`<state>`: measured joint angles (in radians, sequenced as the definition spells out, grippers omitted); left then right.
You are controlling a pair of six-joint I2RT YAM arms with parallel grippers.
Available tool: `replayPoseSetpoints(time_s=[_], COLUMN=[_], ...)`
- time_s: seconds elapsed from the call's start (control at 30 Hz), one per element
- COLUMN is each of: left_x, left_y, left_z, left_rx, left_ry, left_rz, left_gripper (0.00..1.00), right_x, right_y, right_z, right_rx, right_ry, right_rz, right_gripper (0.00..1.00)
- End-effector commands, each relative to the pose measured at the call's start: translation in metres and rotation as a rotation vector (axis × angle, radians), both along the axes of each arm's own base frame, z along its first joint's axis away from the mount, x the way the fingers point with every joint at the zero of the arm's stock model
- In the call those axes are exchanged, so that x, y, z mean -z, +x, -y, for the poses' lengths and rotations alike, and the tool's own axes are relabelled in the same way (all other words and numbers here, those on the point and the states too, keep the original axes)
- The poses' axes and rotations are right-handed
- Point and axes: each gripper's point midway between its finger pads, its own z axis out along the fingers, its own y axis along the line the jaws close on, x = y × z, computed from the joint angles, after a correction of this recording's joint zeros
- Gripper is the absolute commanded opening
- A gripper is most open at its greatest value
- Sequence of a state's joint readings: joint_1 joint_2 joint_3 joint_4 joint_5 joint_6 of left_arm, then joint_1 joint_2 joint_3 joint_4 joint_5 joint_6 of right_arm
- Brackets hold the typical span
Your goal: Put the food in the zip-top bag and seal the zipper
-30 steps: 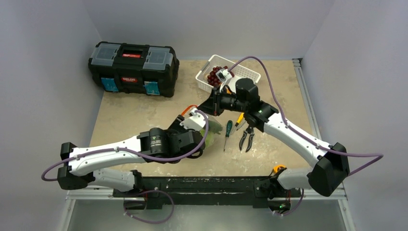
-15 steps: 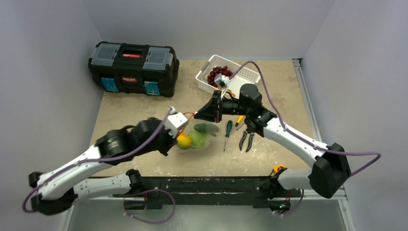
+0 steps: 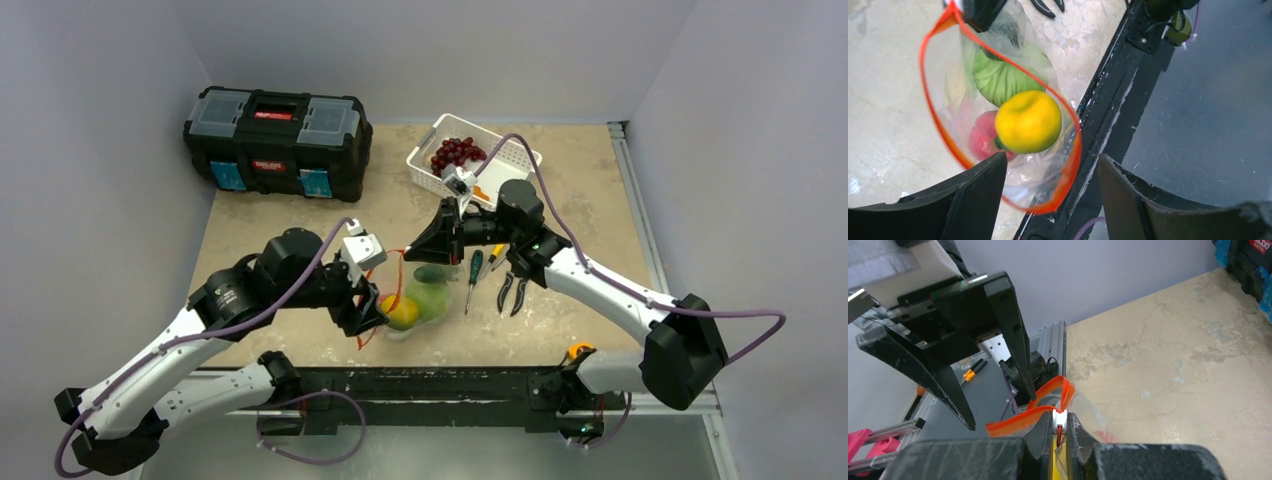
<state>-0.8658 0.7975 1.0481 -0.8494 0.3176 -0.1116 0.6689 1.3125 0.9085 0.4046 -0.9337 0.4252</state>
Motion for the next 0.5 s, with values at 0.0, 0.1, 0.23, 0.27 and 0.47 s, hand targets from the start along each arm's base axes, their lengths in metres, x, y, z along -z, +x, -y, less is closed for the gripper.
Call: replayPoseSetpoints(time_s=[0.0, 0.1, 0.23, 0.27, 0.47], left_x=[-0.047, -0.067, -0.084, -0.083, -0.062], left_y=[0.008, 0.019, 0.03, 0.03, 0.043], left_z=[-0.015, -0.022, -0.015, -0.01, 0.017], left_rx=[-0.113, -0.19, -0.237, -0.22, -0.208], left_ry=[-0.068, -0.075, -0.084, -0.083, -0.06], left_rz=[0.074, 0.106, 0.096, 0.078, 0.005], left_gripper=[0.68, 0.69, 0.66, 0.65, 0.68], right_x=[-0.026, -0.026, -0.028, -0.03, -0.034], right_y=[0.002, 0.005, 0.014, 0.016, 0.017], right_z=[0.004, 0.003, 0.003, 0.003, 0.004], right_rx=[0.02, 0.03, 0.08, 0.091, 0.108], right_ry=[0.029, 0.017, 0.003, 0.001, 0.0], right_rz=[0.114, 0.112, 0.1, 0.096, 0.079], right_gripper=[0.0, 0.0, 0.0, 0.0, 0.0])
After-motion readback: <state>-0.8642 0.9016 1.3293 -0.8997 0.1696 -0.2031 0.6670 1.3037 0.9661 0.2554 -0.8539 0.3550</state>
